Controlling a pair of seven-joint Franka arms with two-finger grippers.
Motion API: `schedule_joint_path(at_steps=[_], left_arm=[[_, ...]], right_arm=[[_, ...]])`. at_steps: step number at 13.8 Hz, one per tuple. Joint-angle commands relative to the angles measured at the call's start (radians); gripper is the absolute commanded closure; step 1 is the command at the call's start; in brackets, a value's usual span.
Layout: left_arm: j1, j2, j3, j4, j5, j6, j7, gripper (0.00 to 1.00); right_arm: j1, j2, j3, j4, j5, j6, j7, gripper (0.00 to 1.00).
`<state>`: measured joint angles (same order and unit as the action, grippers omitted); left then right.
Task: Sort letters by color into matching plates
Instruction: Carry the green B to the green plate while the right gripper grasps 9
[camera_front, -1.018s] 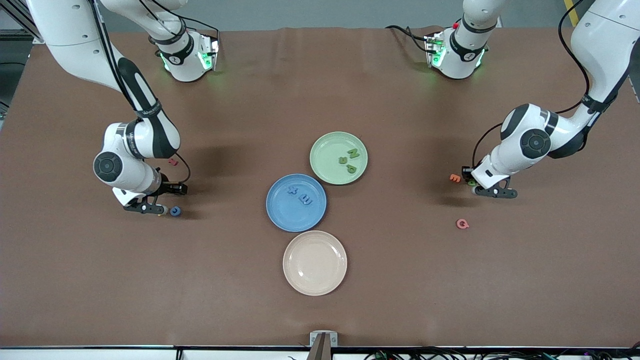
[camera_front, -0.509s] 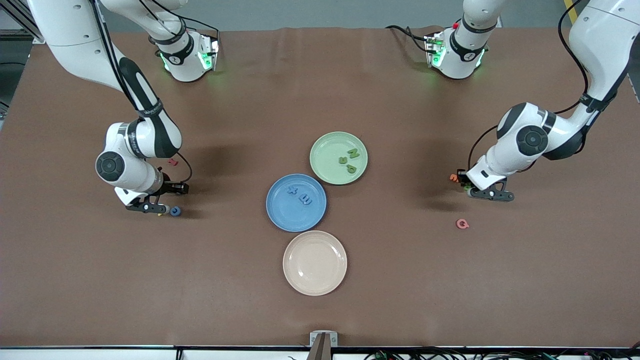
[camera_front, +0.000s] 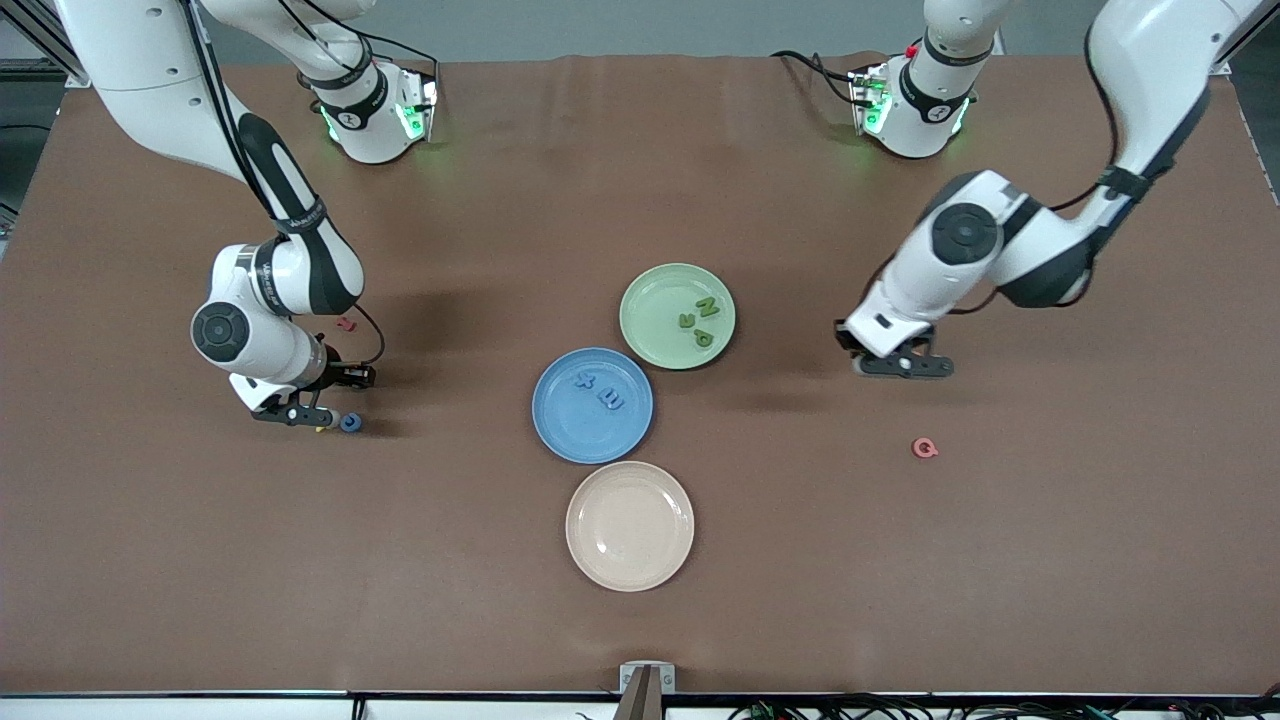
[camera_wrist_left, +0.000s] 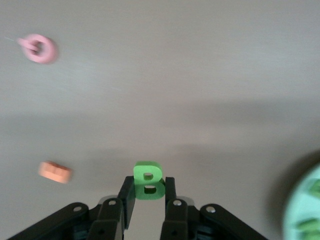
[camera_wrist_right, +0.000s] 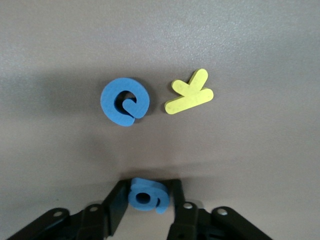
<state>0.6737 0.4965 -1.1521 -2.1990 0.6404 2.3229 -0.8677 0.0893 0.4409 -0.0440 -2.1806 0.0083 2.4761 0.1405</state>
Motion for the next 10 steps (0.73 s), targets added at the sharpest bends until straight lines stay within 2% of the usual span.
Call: schedule_joint_path(at_steps=[1, 5, 10], left_arm=[[-0.179, 0.049, 0.017, 0.083, 0.001, -0.023, -0.205, 1.00], [-0.417, 0.131, 0.081, 0.200, -0.001, -0.023, -0.428, 1.00], [-0.744, 0.198, 0.267, 0.335, 0.001, -0.023, -0.631, 0.96]], right_arm=[[-0.016, -0.005, 0.010, -0.028, -0.008, 0.011, 0.002, 0.73], [-0.008, -0.010, 0.012, -0.024, -0.007, 0.000, 0.005, 0.82], [0.040, -0.021, 0.013, 0.042, -0.005, -0.084, 0.060, 0.84]])
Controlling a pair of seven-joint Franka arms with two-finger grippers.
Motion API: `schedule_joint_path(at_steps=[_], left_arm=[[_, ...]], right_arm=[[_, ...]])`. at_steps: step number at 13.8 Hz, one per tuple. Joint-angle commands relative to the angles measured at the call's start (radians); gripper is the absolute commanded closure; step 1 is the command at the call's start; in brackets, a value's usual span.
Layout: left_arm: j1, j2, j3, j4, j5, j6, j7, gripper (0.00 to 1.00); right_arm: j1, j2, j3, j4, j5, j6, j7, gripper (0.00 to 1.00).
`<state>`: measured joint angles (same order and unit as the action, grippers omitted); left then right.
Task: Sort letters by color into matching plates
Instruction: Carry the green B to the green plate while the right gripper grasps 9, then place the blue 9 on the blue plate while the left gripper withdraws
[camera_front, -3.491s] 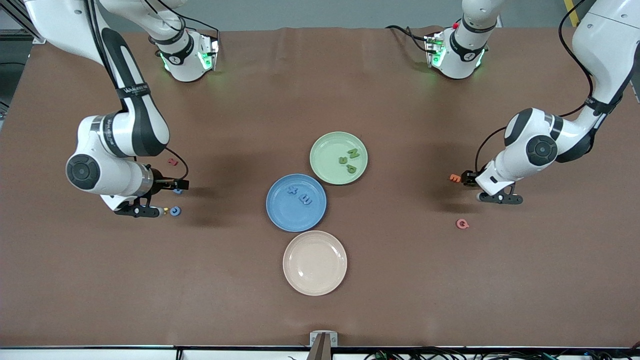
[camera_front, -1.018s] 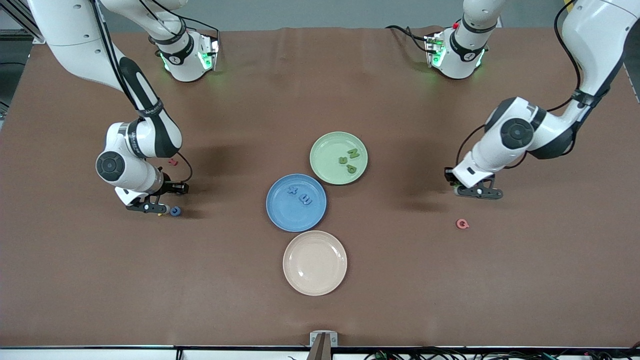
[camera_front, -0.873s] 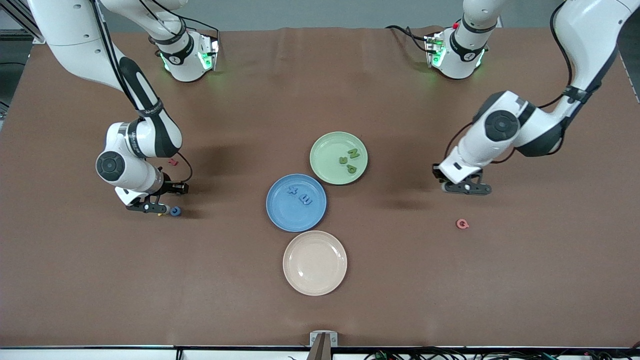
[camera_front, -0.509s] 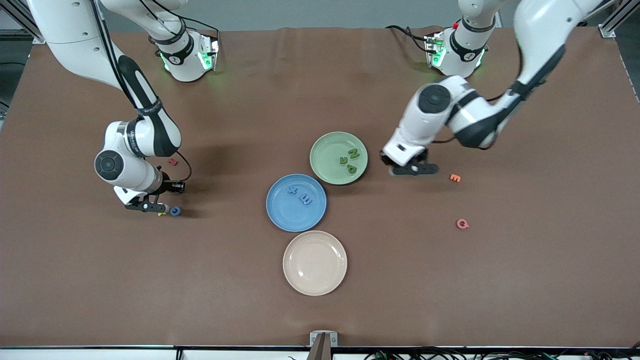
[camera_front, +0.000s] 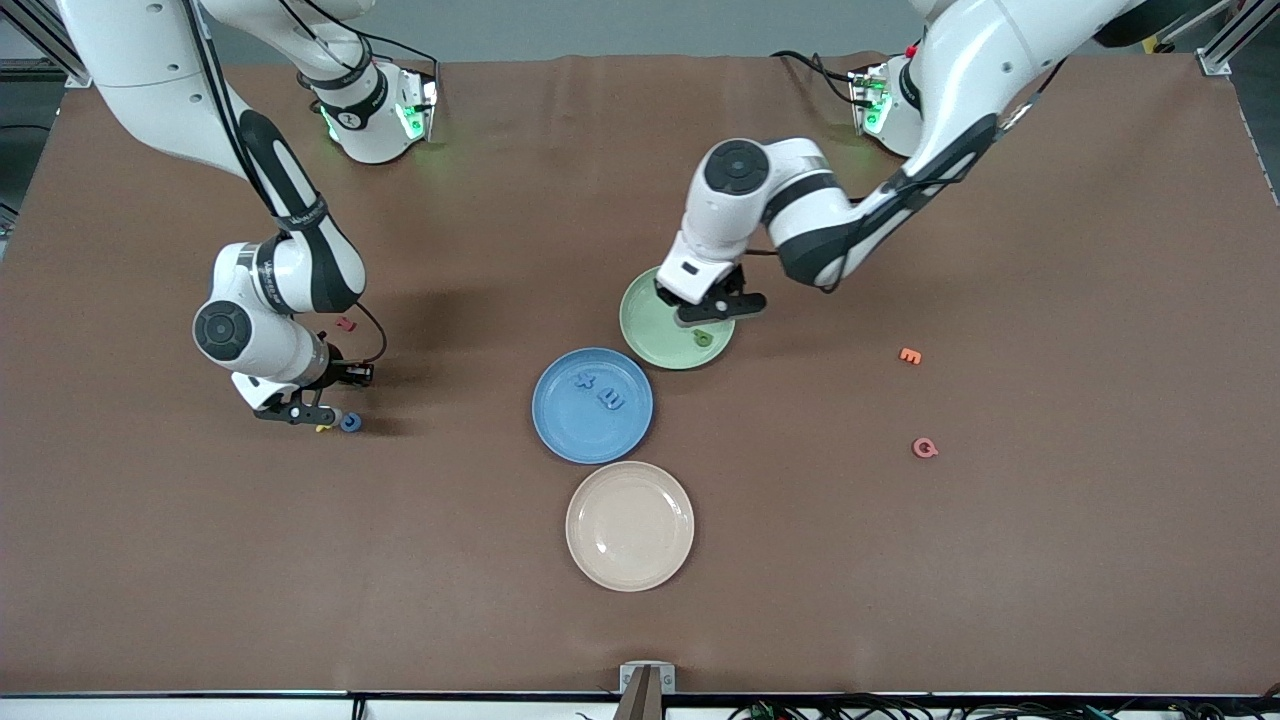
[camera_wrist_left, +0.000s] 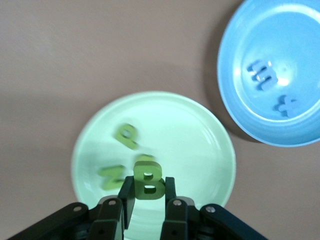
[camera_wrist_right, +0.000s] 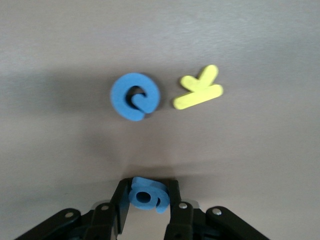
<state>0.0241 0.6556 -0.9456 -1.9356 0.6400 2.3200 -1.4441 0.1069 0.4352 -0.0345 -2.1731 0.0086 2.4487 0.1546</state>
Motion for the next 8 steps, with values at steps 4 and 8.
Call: schedule_joint_path(at_steps=[4, 8], left_arm=[[-0.173, 0.058, 0.126, 0.101, 0.000, -0.019, -0.081, 0.25], [-0.130, 0.020, 0.128, 0.133, 0.003, -0.052, -0.072, 0.00]], right_arm=[[0.092, -0.015, 0.027, 0.180, 0.007, -0.239, 0.199, 0.84], [0.256, 0.005, 0.030, 0.303, 0.172, -0.286, 0.412, 0.85]])
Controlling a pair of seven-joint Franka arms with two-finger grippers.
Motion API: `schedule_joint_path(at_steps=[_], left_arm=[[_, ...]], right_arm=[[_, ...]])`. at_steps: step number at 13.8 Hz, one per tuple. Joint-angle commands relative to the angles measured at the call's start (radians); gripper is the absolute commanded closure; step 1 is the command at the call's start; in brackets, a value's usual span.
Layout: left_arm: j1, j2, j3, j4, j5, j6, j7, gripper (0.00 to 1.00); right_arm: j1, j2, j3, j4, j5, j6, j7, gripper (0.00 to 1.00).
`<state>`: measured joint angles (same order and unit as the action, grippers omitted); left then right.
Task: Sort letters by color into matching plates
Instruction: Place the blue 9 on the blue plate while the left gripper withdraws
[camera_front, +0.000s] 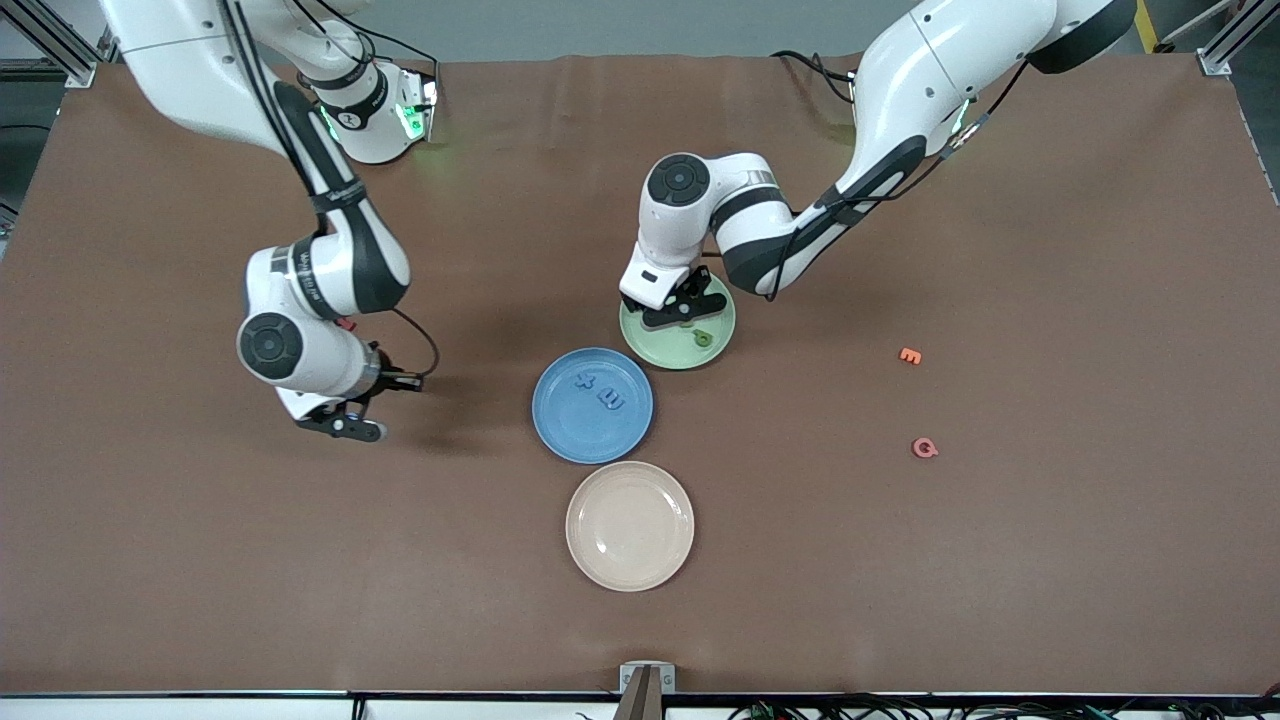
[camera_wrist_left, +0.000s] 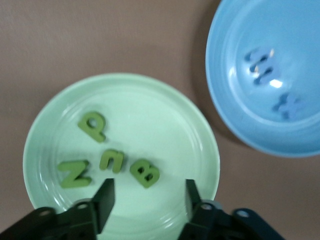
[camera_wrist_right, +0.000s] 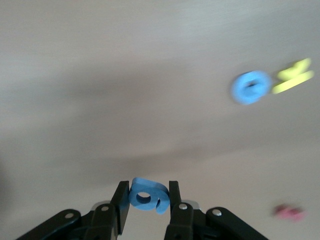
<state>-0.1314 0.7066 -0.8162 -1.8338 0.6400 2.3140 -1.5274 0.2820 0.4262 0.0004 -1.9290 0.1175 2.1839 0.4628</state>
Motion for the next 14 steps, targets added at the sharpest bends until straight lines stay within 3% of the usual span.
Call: schedule_joint_path(at_steps=[1, 4, 6, 14], left_arm=[[0.050, -0.044, -0.003, 0.060, 0.004, -0.091, 0.026, 0.00], [0.128, -0.058, -0.003, 0.177, 0.004, -0.211, 0.143, 0.00], [0.203, -0.067, -0.006, 0.223, 0.004, -0.264, 0.251, 0.00], [0.505, -0.145, -0.008, 0.257, 0.004, -0.281, 0.663, 0.00]], right_arm=[[0.115, 0.043, -0.005, 0.105, 0.077, -0.021, 0.172, 0.85], [0.225, 0.158, -0.005, 0.278, 0.080, -0.018, 0.411, 0.85], [0.247, 0.224, -0.003, 0.353, 0.082, -0.010, 0.462, 0.86], [0.259, 0.330, -0.003, 0.418, 0.082, 0.043, 0.474, 0.86]])
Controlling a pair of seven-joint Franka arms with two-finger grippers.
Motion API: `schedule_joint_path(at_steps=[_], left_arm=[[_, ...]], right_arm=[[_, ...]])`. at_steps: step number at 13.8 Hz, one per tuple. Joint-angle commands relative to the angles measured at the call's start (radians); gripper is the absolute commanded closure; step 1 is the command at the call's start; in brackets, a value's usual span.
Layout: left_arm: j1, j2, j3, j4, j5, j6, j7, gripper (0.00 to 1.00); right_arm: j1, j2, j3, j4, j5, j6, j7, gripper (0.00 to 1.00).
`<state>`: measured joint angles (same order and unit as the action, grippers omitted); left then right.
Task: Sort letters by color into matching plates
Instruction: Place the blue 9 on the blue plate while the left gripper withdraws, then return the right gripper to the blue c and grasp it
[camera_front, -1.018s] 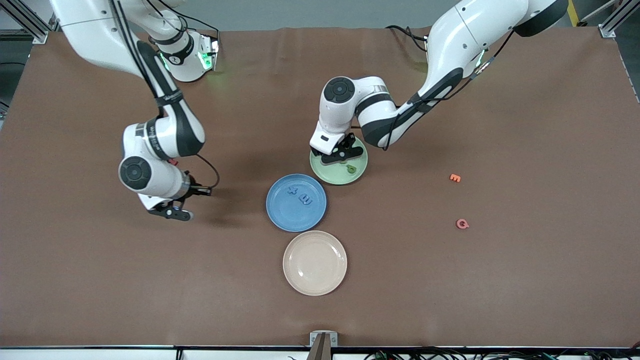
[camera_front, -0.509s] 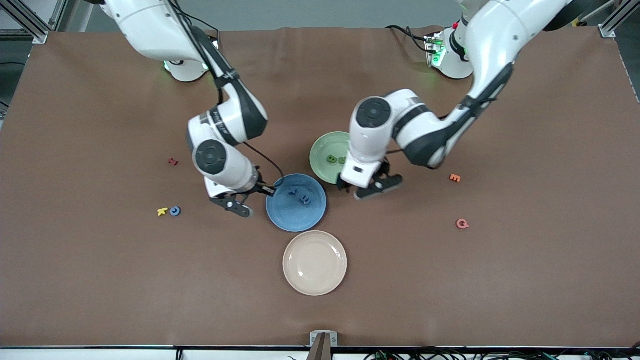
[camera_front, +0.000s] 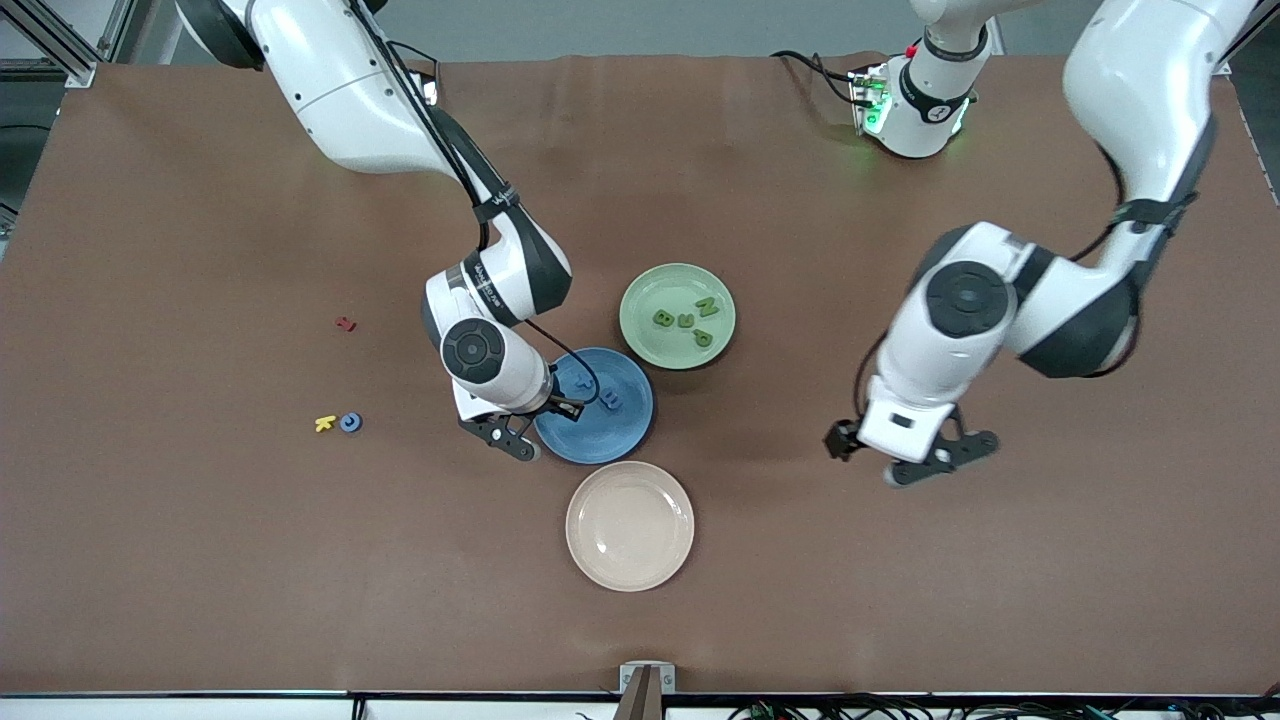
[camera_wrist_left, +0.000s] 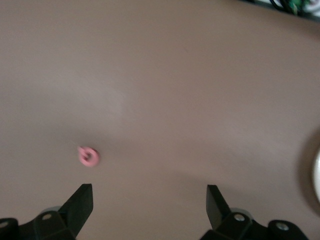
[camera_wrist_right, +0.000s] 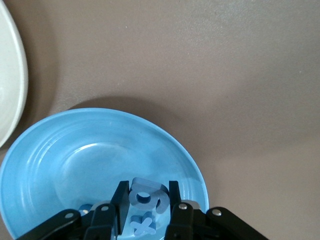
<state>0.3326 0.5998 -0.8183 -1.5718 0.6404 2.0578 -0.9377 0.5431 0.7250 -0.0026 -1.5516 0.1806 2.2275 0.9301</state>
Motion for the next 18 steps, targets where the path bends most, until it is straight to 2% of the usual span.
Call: schedule_joint_path(at_steps=[1, 5, 6, 8, 9, 10, 12, 14, 16, 18], left_arm=[[0.065, -0.043, -0.005, 0.015, 0.004, -0.048, 0.129, 0.00], [0.082, -0.054, -0.007, 0.127, 0.001, -0.232, 0.278, 0.00], [0.094, -0.054, -0.008, 0.141, -0.005, -0.235, 0.316, 0.00], [0.091, -0.110, 0.016, 0.150, -0.082, -0.237, 0.400, 0.00], [0.070, -0.158, 0.077, 0.148, -0.143, -0.239, 0.433, 0.00], [0.018, -0.216, 0.176, 0.147, -0.231, -0.258, 0.489, 0.00], [-0.117, -0.329, 0.431, 0.142, -0.442, -0.295, 0.649, 0.00], [-0.203, -0.399, 0.603, 0.141, -0.578, -0.376, 0.724, 0.00], [-0.289, -0.463, 0.718, 0.135, -0.640, -0.456, 0.732, 0.00], [-0.308, -0.514, 0.732, 0.130, -0.643, -0.510, 0.747, 0.00]], right_arm=[[0.000, 0.045, 0.000, 0.041, 0.019, 0.021, 0.007, 0.86], [0.017, 0.067, 0.000, 0.041, 0.020, 0.058, 0.007, 0.83], [0.015, 0.067, 0.000, 0.041, 0.020, 0.057, 0.006, 0.74], [0.014, 0.057, 0.000, 0.041, 0.019, 0.047, 0.000, 0.04], [0.011, 0.050, -0.002, 0.041, 0.017, 0.028, -0.004, 0.00], [0.005, 0.034, -0.003, 0.042, 0.014, -0.035, -0.008, 0.00], [-0.029, -0.048, -0.008, 0.050, 0.007, -0.173, -0.028, 0.00], [-0.099, -0.151, -0.010, 0.041, 0.007, -0.338, -0.168, 0.00], [-0.187, -0.217, -0.010, 0.027, 0.007, -0.434, -0.296, 0.00], [-0.239, -0.262, -0.010, -0.013, -0.013, -0.442, -0.394, 0.00]])
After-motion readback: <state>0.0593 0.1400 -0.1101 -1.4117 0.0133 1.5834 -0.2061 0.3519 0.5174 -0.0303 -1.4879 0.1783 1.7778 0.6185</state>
